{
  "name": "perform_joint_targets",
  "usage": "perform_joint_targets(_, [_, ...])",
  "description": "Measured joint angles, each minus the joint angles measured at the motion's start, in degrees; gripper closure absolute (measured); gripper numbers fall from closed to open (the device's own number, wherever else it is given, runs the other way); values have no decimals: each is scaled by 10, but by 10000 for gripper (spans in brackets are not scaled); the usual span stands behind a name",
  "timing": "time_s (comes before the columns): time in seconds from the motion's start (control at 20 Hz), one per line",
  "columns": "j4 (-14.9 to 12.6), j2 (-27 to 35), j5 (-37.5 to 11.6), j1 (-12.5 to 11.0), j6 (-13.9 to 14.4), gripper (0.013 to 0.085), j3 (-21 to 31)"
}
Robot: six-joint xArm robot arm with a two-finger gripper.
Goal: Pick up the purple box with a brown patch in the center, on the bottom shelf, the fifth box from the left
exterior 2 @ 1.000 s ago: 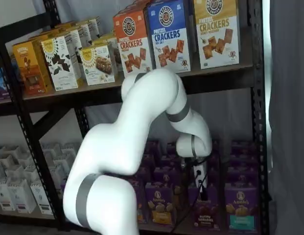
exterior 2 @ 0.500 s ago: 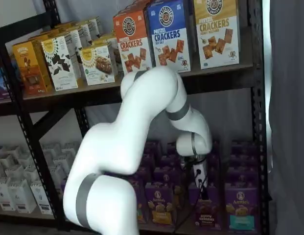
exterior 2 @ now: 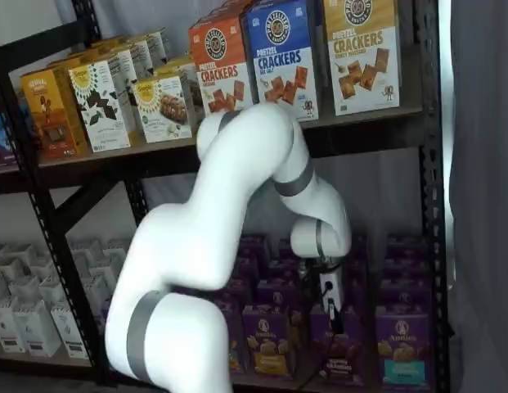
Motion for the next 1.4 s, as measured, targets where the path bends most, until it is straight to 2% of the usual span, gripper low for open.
perform_joint_targets(0.05, [23,-7,8,2,-19,690,6])
perform_joint_targets(0.1, [33,-14,16,3,-26,690,12])
perform_joint_targets(0.4, [40,-62,-15,13,-24,690,88])
perform_joint_targets(0.6, [61,-97,-28,19,-36,690,139])
perform_joint_targets(0.85, [56,-142,-50,23,-28,690,211])
perform_joint_targets(1.2, [64,-213,-80,25,-35,690,315])
perform_joint_targets(1.35, [26,-246,-87,24,2,690,358])
perform_joint_targets(1.4, [20,-262,-93,25,8,690,379])
